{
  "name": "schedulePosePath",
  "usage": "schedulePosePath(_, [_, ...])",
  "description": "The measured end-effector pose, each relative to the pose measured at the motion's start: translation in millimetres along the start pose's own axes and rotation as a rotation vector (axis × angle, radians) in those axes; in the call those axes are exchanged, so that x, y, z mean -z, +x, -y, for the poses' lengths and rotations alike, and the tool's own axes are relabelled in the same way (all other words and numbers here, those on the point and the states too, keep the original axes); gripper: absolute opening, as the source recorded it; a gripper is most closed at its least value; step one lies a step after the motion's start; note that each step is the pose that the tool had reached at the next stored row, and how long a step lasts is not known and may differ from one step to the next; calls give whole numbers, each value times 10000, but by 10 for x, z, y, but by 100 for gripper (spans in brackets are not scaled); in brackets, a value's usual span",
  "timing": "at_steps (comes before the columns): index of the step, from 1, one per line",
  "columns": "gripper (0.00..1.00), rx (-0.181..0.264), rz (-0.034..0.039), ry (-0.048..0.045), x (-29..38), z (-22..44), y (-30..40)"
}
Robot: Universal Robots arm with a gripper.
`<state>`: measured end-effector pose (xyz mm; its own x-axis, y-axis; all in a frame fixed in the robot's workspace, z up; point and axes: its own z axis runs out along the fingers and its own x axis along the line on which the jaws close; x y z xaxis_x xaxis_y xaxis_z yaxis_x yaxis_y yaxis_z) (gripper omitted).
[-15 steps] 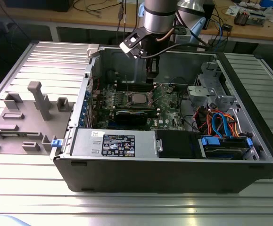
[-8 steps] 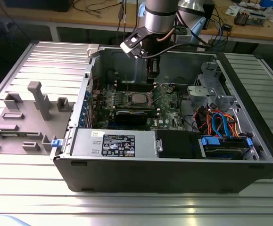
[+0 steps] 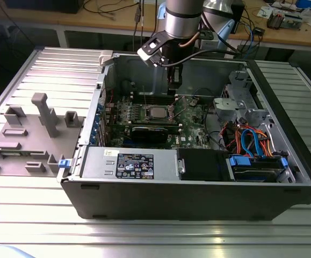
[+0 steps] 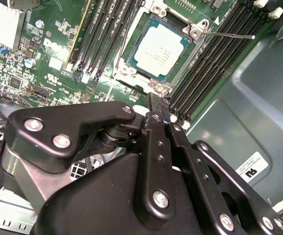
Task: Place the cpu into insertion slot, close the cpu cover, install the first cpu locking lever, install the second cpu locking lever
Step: 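Close the cpu cover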
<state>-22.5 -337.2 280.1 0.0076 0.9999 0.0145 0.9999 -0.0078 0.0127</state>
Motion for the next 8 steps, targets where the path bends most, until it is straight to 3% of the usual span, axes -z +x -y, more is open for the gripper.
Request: schedulePosePath(8, [11,1,-1,-1,-2,-72,1])
